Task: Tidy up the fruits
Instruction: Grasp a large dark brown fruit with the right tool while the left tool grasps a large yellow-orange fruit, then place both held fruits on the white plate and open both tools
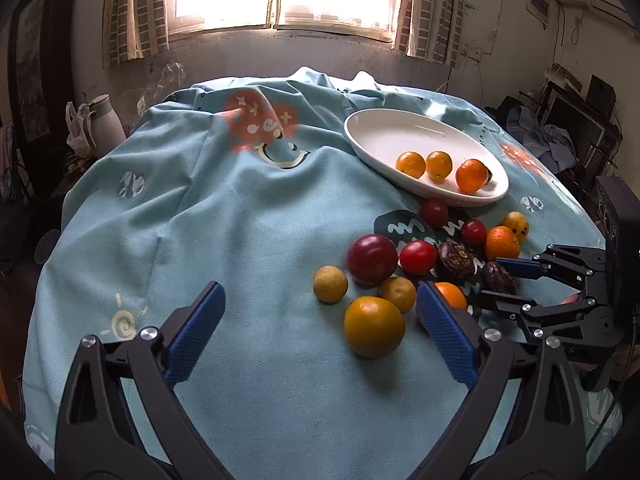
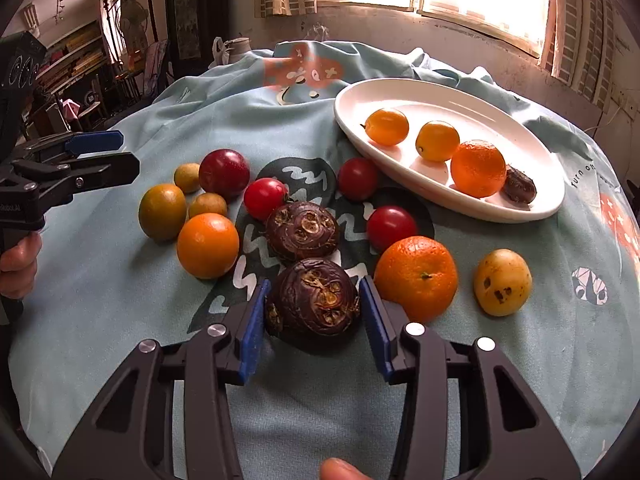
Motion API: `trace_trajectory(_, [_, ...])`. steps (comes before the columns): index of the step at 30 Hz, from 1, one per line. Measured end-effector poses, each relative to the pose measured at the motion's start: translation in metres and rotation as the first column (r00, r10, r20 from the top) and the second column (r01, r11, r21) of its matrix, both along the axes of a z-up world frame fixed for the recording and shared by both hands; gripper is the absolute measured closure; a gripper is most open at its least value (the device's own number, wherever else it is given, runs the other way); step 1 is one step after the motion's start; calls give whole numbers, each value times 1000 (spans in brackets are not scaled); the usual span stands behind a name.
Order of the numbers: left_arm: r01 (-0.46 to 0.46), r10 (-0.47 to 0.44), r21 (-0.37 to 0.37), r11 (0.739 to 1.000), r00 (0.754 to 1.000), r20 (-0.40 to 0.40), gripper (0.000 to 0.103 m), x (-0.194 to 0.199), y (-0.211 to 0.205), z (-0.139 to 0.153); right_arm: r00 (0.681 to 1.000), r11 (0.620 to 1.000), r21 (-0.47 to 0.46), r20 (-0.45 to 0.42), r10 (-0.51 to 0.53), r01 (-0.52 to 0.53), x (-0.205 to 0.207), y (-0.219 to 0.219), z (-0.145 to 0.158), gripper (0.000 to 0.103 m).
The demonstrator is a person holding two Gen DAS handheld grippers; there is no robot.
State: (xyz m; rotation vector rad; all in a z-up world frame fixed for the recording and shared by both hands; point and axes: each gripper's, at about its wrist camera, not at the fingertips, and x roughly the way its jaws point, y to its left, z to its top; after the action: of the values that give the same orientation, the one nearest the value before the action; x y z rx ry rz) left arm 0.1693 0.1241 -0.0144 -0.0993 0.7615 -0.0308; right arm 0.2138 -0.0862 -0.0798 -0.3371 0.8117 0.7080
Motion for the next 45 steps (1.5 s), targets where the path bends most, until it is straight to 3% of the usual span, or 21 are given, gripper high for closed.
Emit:
trace_trajectory(4, [84,-85,-15,996,996,-22,9,-1,-9,-6,999,999,38,-44,-3,5,-3,-9,7,57])
trace_trajectory(7, [150,-149,26,988,987,-61,27,3,-26,-14,999,999,45,-43,-13,15,-6,-14,10,57])
trace_trajectory(9, [173,-168,61,983,982,-88,33,5,-35,-21,998,999,41,-60,-19,22,-5,-15,8,57])
trace_trajectory(16, [173,-159,111,979,979,-124,39,9,-43,-34,997,999,32,-71,-27,30,-5,-15,5,57])
trace_trajectory(20, [168,-154,106,980,980,-129,48,11,-41,-35,997,999,30,-75,-29,31,-5,-15,4,57])
trace_trajectory(24, [169,-156,103,980,979,-128,49,13,-41,-36,996,999,27,-79,-28,31,-4,-15,3,57])
trace_trajectory(27, [174,-159,103,979,978,-133,63,13,-42,-38,997,999,26,-78,-27,29,-4,-16,3,57])
trace_trajectory(34, [162,-151,87,983,981,-117,64,10,-41,-33,995,999,48,-96,-10,15,-5,-17,6,57])
trace_trajectory(38, [162,-161,4,987,985,-59,64,3,-37,-15,997,992,125,-73,8,1,-6,-23,20,57])
trace_trajectory(41, [174,-174,4,985,984,-35,64,14,-44,3,994,966,235,-3,-106,104,8,-40,40,57])
trace_trajectory(45, [192,-191,23,981,981,-11,64,56,-63,24,960,916,317,52,-276,246,44,-61,53,57])
